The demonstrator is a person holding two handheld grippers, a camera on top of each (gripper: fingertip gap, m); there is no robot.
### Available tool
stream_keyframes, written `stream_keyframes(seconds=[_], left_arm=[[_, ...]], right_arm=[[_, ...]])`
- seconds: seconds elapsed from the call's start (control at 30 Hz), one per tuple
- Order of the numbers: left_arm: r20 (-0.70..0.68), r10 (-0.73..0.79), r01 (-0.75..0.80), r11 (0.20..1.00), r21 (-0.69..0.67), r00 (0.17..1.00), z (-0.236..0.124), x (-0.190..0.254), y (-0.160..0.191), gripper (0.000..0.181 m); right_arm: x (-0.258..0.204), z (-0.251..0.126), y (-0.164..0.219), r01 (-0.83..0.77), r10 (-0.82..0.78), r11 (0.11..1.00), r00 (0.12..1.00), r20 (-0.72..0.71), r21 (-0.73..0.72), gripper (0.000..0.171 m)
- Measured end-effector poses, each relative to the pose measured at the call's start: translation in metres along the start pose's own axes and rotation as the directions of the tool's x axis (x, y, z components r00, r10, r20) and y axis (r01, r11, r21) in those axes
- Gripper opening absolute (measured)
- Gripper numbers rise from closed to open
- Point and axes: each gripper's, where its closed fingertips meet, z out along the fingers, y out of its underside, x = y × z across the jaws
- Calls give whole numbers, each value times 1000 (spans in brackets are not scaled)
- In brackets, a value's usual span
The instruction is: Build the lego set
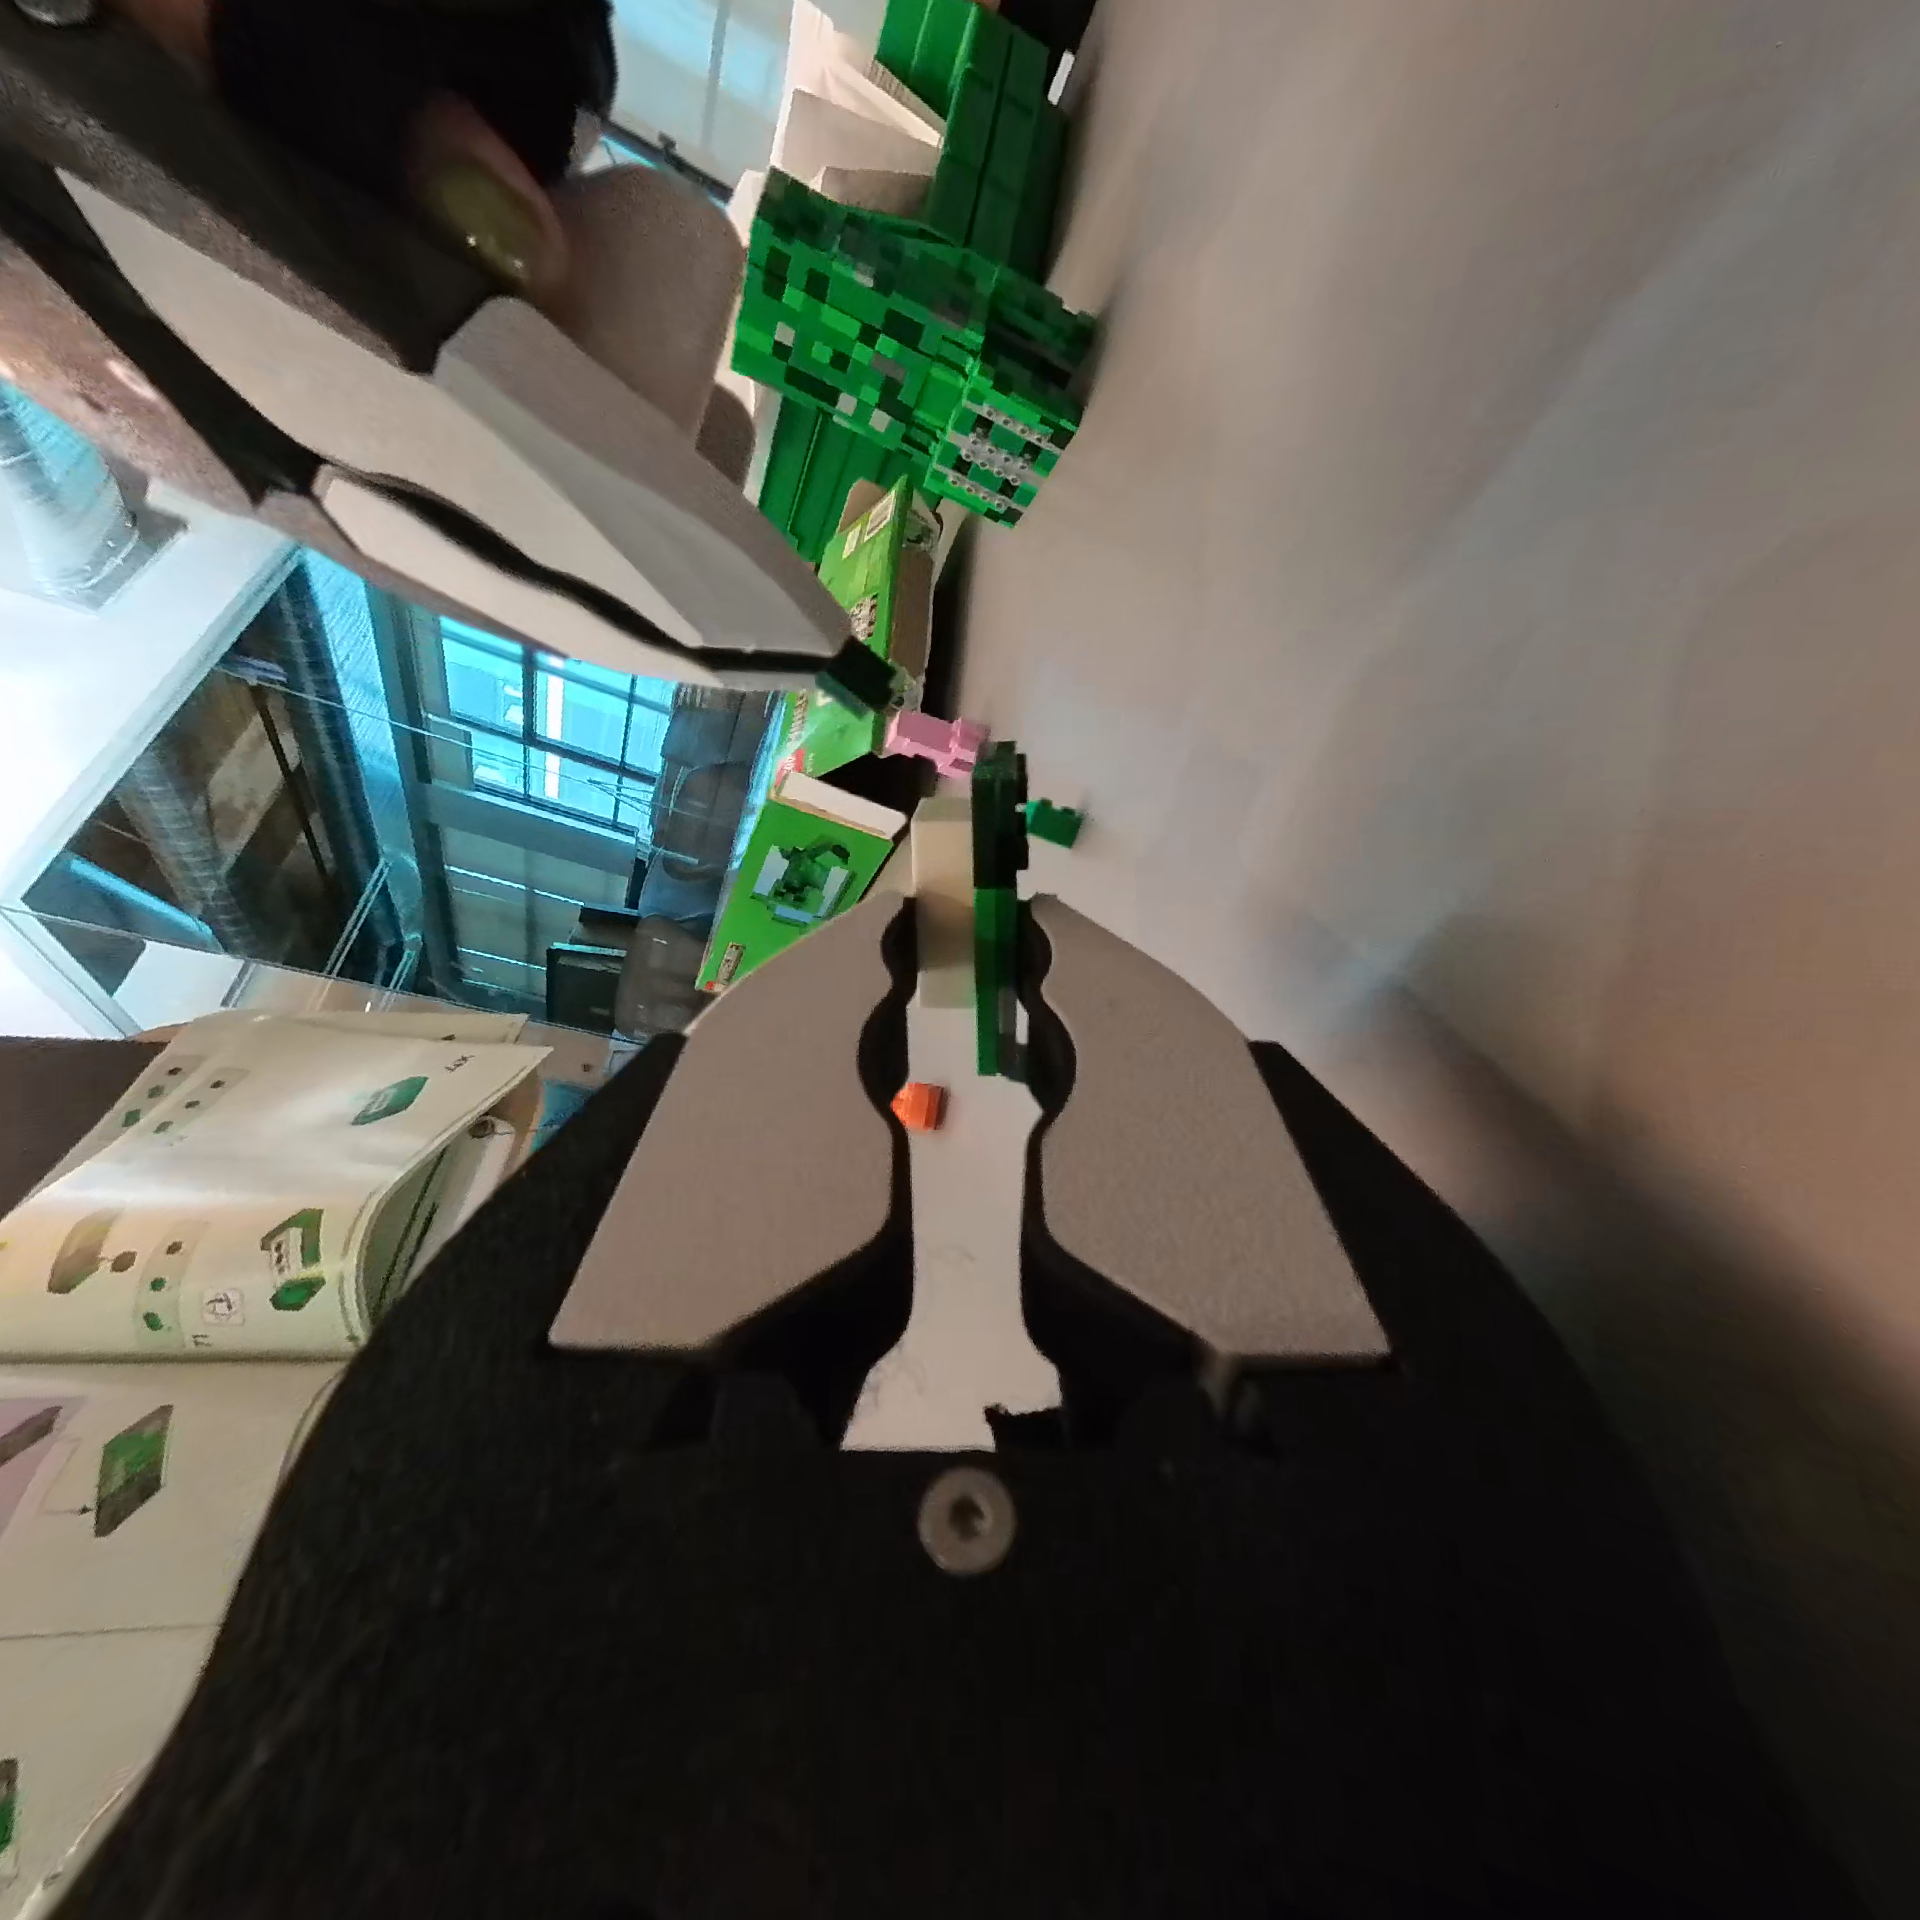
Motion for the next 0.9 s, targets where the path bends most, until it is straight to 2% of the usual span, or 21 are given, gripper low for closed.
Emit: stream_keyframes(seconds=[0.17, 0.27, 0.5, 0.9], left_arm=[[1, 8, -8, 1000, 2, 1000, 1, 0, -1, 17], [10, 13, -13, 1000, 9, 1000, 0, -1, -2, 17], [6, 55, -55, 998, -17, 998, 3, 2, 0, 17], [7, 56, -56, 998, -19, 998, 4, 3, 0, 17]], right_arm=[[-2, -5, -5, 28, -28, 999, 1000, 2, 22, 7], [0, -6, -4, 72, -73, 997, 997, -34, -12, 7], [-4, -6, -5, -12, 12, 999, 1000, 3, -32, 7], [-8, -4, -7, -12, 13, 999, 1000, 28, -39, 7]])
